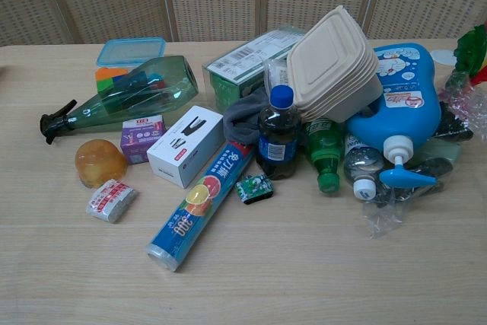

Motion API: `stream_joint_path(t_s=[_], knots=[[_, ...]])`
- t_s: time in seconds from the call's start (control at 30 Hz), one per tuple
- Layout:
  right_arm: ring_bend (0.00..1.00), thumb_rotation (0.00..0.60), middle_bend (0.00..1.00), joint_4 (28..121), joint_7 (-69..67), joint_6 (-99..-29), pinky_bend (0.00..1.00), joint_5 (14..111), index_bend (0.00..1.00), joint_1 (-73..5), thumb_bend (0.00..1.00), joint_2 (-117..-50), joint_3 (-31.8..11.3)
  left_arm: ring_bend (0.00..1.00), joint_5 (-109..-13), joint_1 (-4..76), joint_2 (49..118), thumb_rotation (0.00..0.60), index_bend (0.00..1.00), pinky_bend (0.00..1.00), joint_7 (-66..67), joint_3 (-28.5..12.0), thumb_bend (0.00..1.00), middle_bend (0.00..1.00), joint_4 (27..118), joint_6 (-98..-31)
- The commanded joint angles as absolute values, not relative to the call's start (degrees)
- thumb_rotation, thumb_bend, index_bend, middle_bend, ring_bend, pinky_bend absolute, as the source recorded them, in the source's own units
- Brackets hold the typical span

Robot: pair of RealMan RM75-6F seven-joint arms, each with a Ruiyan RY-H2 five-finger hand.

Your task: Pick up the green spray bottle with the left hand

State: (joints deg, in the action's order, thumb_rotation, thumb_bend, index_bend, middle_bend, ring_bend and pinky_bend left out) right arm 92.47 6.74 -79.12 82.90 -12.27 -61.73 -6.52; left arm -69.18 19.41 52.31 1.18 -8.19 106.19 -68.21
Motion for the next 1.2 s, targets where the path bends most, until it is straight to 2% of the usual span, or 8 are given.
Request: stream_joint_path(t_s=[0.03, 0.57, 0.87, 1.03, 1.2], knots=[[0.00, 0.306, 0.04, 92.6, 6.9, -79.3, 0.00, 82.8, 0.00, -12.2, 0.14, -61.8, -6.6, 0.00, -69.3, 19.5, 52.3, 0.504, 0.00, 0.00, 1.0, -8.2, 0.18, 0.00, 106.1, -67.9], [0.00, 0.310, 0.04, 93.7, 7.1, -80.5, 0.00, 83.3, 0.00, -11.4, 0.14, -61.2, -6.4, 0.00, -69.7, 20.0, 52.3, 0.503, 0.00, 0.00, 0.0, -8.3, 0.18, 0.00, 105.7, -66.9], [0.00, 0.310, 0.04, 93.7, 7.1, -80.3, 0.00, 83.1, 0.00, -11.5, 0.14, -61.2, -6.4, 0.00, -68.2, 21.8, 53.2, 0.504, 0.00, 0.00, -0.6, -8.7, 0.18, 0.00, 103.3, -63.4], [0.00, 0.307, 0.04, 93.5, 6.9, -80.8, 0.00, 83.2, 0.00, -11.1, 0.14, -61.2, -6.3, 0.00, -65.5, 23.6, 56.6, 0.504, 0.00, 0.00, -2.0, -9.4, 0.18, 0.00, 98.3, -60.5], [0.00, 0.307, 0.04, 93.7, 7.0, -81.1, 0.00, 83.2, 0.00, -10.7, 0.15, -61.1, -6.2, 0.00, -62.3, 26.1, 62.9, 0.504, 0.00, 0.00, -3.2, -9.6, 0.18, 0.00, 90.1, -55.7]])
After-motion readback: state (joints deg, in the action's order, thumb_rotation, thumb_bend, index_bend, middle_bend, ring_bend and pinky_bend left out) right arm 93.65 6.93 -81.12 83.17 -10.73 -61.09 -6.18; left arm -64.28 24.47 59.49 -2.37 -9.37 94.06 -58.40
